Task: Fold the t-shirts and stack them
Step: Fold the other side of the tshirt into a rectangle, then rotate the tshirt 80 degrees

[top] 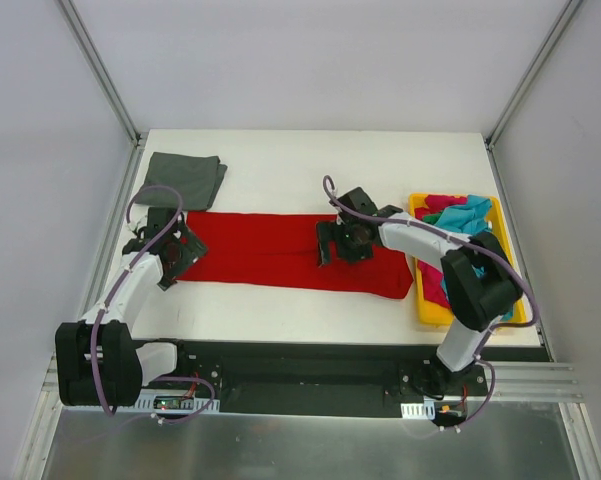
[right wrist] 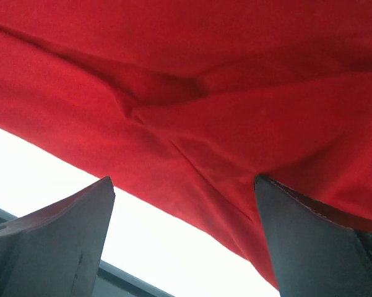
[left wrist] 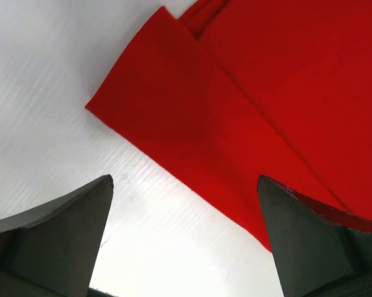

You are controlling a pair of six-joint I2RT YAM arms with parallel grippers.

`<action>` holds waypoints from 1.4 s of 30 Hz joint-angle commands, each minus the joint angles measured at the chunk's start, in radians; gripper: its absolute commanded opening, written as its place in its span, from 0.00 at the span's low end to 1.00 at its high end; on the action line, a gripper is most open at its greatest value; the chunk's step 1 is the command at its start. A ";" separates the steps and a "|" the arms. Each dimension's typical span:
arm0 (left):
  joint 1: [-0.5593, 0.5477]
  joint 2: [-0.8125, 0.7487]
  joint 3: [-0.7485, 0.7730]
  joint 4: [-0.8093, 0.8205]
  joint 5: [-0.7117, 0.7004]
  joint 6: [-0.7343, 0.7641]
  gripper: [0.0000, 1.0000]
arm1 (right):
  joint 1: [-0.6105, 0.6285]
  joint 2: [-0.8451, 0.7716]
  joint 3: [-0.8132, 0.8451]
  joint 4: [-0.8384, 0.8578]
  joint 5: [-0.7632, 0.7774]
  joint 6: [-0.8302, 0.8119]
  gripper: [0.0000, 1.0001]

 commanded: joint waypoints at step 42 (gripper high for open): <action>-0.067 0.417 0.243 0.152 0.320 0.113 0.99 | -0.040 0.075 0.079 -0.022 0.096 0.155 0.96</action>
